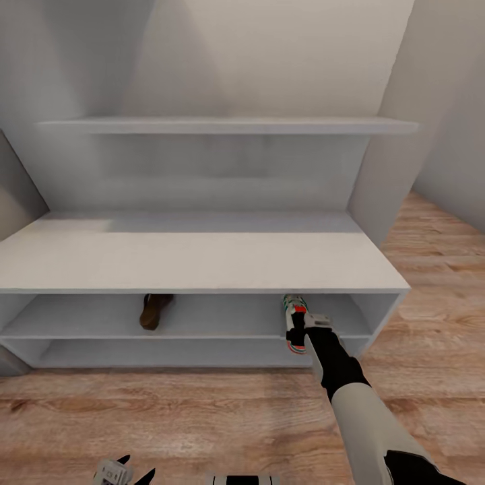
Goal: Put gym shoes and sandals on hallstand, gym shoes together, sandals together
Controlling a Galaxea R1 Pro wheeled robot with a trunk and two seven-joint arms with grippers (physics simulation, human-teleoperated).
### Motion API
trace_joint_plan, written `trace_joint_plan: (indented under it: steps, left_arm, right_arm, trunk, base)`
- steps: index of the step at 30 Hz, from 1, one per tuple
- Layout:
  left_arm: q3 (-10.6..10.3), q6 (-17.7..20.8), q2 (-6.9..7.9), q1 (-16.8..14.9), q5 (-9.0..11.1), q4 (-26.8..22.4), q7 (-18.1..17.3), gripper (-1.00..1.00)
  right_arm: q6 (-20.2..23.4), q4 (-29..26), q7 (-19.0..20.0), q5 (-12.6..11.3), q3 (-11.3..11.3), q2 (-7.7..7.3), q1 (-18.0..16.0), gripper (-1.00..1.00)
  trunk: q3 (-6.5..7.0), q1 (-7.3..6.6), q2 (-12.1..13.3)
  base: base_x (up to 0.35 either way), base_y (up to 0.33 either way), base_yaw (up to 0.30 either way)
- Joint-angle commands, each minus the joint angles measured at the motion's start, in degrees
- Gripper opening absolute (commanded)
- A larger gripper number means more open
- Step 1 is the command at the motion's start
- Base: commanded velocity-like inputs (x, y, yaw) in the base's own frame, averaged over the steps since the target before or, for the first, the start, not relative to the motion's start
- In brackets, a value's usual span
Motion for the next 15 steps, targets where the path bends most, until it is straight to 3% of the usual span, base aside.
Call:
trace_joint_plan:
  steps: [1, 9, 15]
  left_arm:
    - [0.1, 0.1, 0.00, 0.0, 0.4, 0.1, -0.4, 1.00]
    - [0.1, 0.1, 0.00, 0.0, 0.4, 0.1, -0.4, 1.00]
    - [0.1, 0.1, 0.00, 0.0, 0.4, 0.1, -0.4, 1.00]
  right_arm:
    - [0.3, 0.0, 0.1, 0.9, -0.3, 0.06, 0.0, -1.00]
    - [0.3, 0.0, 0.1, 0.9, -0.2, 0.06, 0.0, -1.00]
    - [0.3, 0.0, 0.1, 0.9, -0.2, 0.06, 0.0, -1.00]
  trunk:
    - [-0.06, 0.05, 0.0]
    - [-0.06, 0.05, 0.0]
    - [-0.06, 0.05, 0.0]
  base:
    - [0.196, 0.000, 0.000]
    - [0.060, 0.000, 0.000]
    - [0.254, 0.000, 0.000]
